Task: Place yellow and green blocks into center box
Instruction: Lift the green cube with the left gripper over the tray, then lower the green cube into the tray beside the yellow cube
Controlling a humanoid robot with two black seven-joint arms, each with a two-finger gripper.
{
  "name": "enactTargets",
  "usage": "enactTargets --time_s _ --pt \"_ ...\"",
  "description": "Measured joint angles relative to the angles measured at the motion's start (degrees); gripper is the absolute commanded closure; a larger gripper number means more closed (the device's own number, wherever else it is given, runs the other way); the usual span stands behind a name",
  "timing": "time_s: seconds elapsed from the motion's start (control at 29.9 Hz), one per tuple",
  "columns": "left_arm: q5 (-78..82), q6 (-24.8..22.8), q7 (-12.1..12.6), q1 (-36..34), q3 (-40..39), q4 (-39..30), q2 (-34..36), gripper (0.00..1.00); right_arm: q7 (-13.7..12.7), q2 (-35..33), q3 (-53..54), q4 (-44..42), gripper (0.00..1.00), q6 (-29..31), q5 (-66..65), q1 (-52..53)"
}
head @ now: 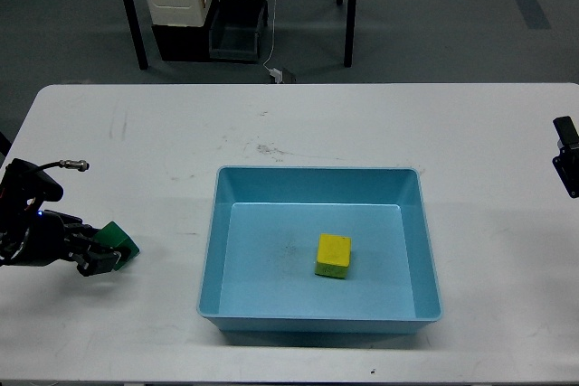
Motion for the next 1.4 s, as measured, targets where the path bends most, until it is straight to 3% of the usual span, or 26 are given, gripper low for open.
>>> enactTargets --time_s 0.2,0.37,0.53,0.74,1.04,1.24,1.4 --pt "-13.85 -0.22 0.01 -8.11 -0.12 -1.60 3.28 0.67 0.00 0.01 0.00 -0.35 0.00 -0.07 0.00 -0.03" --pt "-23.66 -0.86 0.01 -13.62 -0.15 -7.26 4.31 0.67 0.00 0.00 0.01 -1.02 0.00 -1.61 0.00 -0.09" --pt "-24.02 -1.49 0.01 -15.87 -0.03 -14.01 1.56 0.68 0.00 -0.13 0.27 -1.80 0.00 -2.43 0.00 -0.22" --pt "-14.98 -5.58 0.01 -20.25 2.12 -19.50 -4.77 0.68 0.00 -0.25 0.52 -1.83 0.00 -2.47 0.00 -0.35" --pt "-7.91 -5.81 0.01 -26.60 12.76 -19.03 -15.75 0.67 0.00 -0.20 0.47 -1.72 0.00 -2.47 0.00 -0.39" --pt "0.71 -5.81 0.00 -27.48 17.66 -14.13 -21.20 0.65 0.00 -0.11 0.45 -1.73 0.00 -2.47 0.00 -0.36" --pt "4.66 -5.81 0.01 -26.95 19.81 -10.88 -22.86 0.57 0.00 -0.04 0.48 -1.75 0.00 -2.47 0.00 -0.34"
